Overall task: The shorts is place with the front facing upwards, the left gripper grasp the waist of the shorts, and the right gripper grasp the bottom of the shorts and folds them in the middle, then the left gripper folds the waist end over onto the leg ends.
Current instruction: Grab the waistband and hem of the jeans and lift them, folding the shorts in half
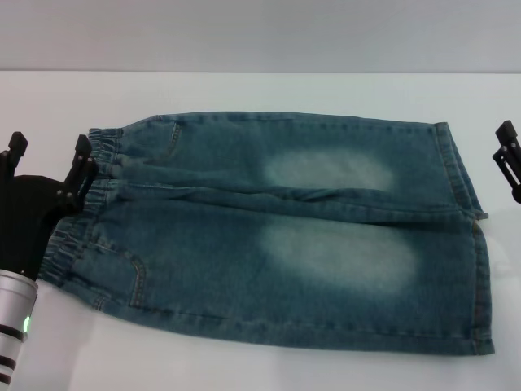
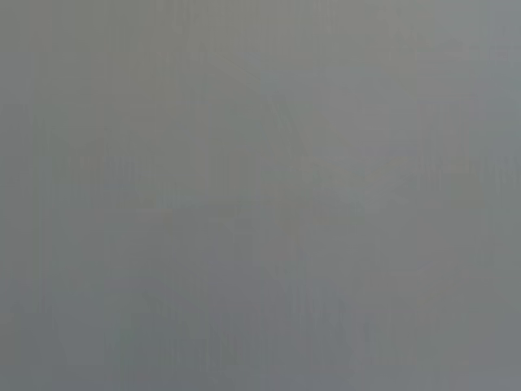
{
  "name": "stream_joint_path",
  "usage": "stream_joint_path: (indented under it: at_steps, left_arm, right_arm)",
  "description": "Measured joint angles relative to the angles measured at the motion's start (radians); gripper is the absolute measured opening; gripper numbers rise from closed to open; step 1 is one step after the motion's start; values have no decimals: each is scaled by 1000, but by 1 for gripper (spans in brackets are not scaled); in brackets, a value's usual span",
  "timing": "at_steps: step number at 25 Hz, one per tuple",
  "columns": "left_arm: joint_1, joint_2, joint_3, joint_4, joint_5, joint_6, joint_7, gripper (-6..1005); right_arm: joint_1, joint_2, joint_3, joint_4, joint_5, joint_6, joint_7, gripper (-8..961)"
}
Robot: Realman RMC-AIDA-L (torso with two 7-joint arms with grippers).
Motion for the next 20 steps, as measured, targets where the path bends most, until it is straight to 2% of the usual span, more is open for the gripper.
stream_joint_path:
  at_steps: [9, 12, 14, 16, 18, 19, 20]
  left_arm:
    - [4, 0, 0, -4, 0, -3, 0, 841]
    - [26, 8, -3, -64, 0, -52, 4, 841]
    - [58, 19, -12, -144, 2, -123, 27, 840]
    - [109, 43, -33, -296, 3, -258, 93, 840]
    - [168, 65, -79, -480, 3, -452, 173, 839]
    - [168, 65, -79, -480, 3, -452, 173, 839]
    - [168, 65, -79, -480, 3, -452, 173, 838]
  right_arm:
    - [-1, 0, 0, 0, 0, 0, 23, 777]
    - [-3, -10, -9, 20, -13, 32, 125, 777]
    - [-15, -36, -16, 84, -47, 115, 208, 777]
    - [-43, -71, -13, 201, -97, 263, 258, 777]
    - [-90, -104, 2, 379, -145, 463, 272, 776]
    - [-144, -130, 35, 598, -190, 743, 270, 776]
    - [-144, -130, 35, 598, -190, 743, 270, 776]
